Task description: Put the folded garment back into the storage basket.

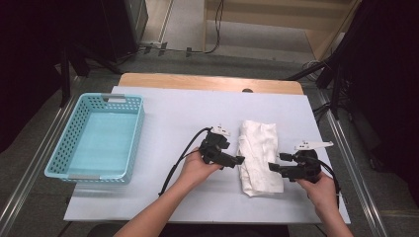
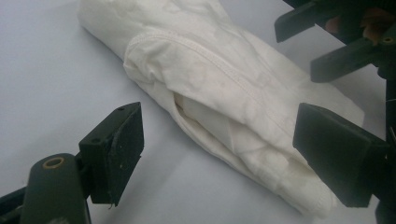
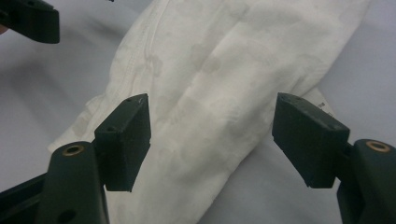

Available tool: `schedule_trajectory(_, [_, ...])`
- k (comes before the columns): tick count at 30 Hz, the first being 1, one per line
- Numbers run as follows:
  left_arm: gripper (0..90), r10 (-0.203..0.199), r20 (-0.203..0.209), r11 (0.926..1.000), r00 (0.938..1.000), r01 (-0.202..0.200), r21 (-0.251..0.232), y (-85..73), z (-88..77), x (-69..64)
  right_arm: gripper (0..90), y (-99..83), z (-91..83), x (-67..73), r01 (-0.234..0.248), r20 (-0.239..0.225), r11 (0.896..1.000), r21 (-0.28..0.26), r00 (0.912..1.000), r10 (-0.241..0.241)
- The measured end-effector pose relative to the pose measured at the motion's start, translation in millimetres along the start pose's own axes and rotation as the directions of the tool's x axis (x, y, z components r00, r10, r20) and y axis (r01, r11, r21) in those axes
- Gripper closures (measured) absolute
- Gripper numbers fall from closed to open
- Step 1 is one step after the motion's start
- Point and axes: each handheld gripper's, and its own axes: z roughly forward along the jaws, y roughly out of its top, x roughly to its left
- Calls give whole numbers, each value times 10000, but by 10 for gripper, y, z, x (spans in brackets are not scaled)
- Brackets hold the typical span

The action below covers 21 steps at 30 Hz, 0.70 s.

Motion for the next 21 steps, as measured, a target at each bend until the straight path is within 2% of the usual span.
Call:
schedule_trajectory(2, [137,-70,-60,10000,10000,69,-68,1,15,4,266,-20,-12,7,-24,-20,10000,-44,10000,24])
schedule_trajectory(7, [136,-104,-176,9995,9998,99,-289,9,39,13,266,-58,-30,21,-103,-21,9999,-45,9999,102])
schedule_trajectory(9, [106,-147,-218,9993,9997,140,-358,18,57,13,266,-80,-33,38,-167,-34,9998,-66,9999,167])
schedule_trajectory(13, [26,-94,-409,9999,9991,90,-113,64,111,5,266,-130,-65,67,-155,-28,9999,-68,9999,155])
schedule_trajectory(18, [26,-158,-336,9998,9993,155,-95,113,203,-13,266,-184,-84,105,-190,-72,9998,-69,9998,190])
schedule_trajectory(21, [26,-155,-447,9999,9989,157,44,141,273,-18,266,-191,-83,118,-157,-94,9999,-72,9998,156])
